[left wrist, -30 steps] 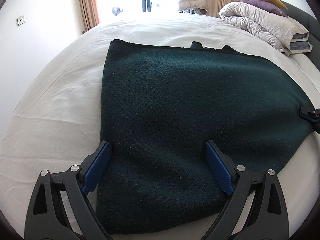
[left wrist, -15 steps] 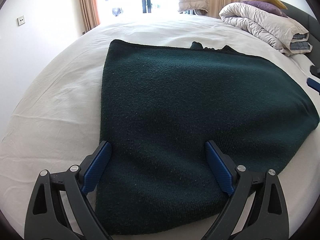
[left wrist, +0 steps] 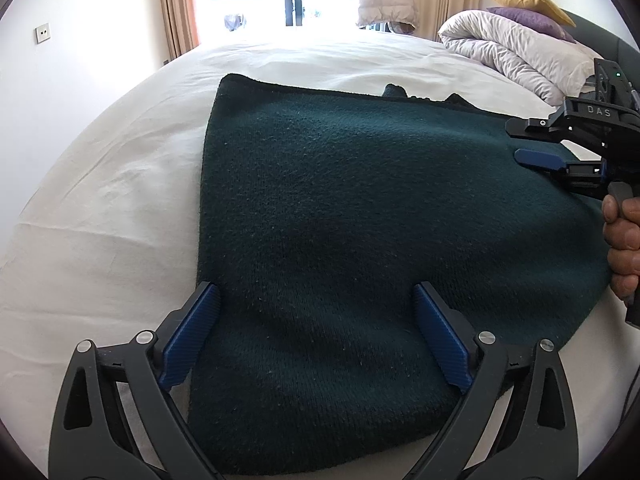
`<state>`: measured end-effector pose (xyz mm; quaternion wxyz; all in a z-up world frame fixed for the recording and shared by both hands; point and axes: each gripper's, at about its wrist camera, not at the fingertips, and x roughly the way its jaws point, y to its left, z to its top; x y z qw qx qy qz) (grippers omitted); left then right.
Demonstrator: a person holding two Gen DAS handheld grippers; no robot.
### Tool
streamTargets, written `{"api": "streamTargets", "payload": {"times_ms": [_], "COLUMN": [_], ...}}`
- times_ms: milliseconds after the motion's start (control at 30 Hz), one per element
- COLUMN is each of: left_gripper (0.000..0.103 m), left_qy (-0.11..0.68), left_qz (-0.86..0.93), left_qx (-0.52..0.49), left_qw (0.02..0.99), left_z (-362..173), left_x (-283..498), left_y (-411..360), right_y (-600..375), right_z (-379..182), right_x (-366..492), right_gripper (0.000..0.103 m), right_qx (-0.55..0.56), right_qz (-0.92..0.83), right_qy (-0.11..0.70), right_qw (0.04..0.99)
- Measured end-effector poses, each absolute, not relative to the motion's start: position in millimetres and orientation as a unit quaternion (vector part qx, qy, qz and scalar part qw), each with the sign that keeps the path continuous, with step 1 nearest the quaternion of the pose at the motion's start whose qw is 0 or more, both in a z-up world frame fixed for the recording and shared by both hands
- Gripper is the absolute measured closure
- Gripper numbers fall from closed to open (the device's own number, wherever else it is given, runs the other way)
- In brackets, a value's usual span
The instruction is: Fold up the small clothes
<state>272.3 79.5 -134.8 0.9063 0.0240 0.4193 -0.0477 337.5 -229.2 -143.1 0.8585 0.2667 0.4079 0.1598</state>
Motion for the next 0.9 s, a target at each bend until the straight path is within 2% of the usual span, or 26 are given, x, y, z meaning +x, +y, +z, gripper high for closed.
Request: {"api": "streamTargets", "payload": {"times_ms": [33,133,200,267,333,433,500,533,567,667,733,900], "left_gripper": [0.004,0.004,0.004,0.004,0.004,0.004,0.004,0.004,0.004,0.005,0.005,0.005], "left_qy": [0.419,0.419,0.418,0.418,0.418,0.417,0.417,0.417,0.416,0.407,0.393,0.368], "left_qz": [-0.048,-0.049,-0.049,-0.049,-0.049,-0.049,-0.050,-0.051,-0.054,-0.066,-0.056,-0.063], "left_qx": [0.024,0.023,0.022,0.022,0.022,0.023,0.021,0.019,0.014,-0.004,-0.018,-0.071], "left_qw": [0.906,0.907,0.907,0.907,0.907,0.907,0.907,0.907,0.908,0.911,0.917,0.925], "left_z": [-135,-135,-135,-135,-135,-135,-134,-133,-131,-116,-104,-84], "left_x": [271,271,271,270,270,270,270,269,268,257,241,208], "left_y": [80,81,81,81,81,80,81,82,83,91,103,143], "right_y": [-235,-260,-288,-322,-352,-375,-384,-387,-387,-373,-373,-406], "right_z": [-142,-142,-145,-153,-160,-155,-143,-137,-129,-101,-90,-105], "right_x": [339,342,344,344,342,336,323,314,304,267,236,177], "right_gripper": [0.058,0.067,0.076,0.092,0.103,0.103,0.098,0.089,0.071,0.048,0.042,0.041], "right_qx": [0.273,0.281,0.308,0.352,0.384,0.387,0.363,0.374,0.381,0.311,0.257,0.233], "right_qz": [0.156,0.131,0.103,0.070,0.039,0.015,-0.053,-0.046,-0.025,0.047,0.077,0.087], "right_qy": [0.406,0.402,0.393,0.382,0.370,0.350,0.343,0.333,0.326,0.323,0.326,0.370], "right_qw": [0.858,0.862,0.860,0.852,0.845,0.853,0.864,0.865,0.865,0.892,0.906,0.895]}}
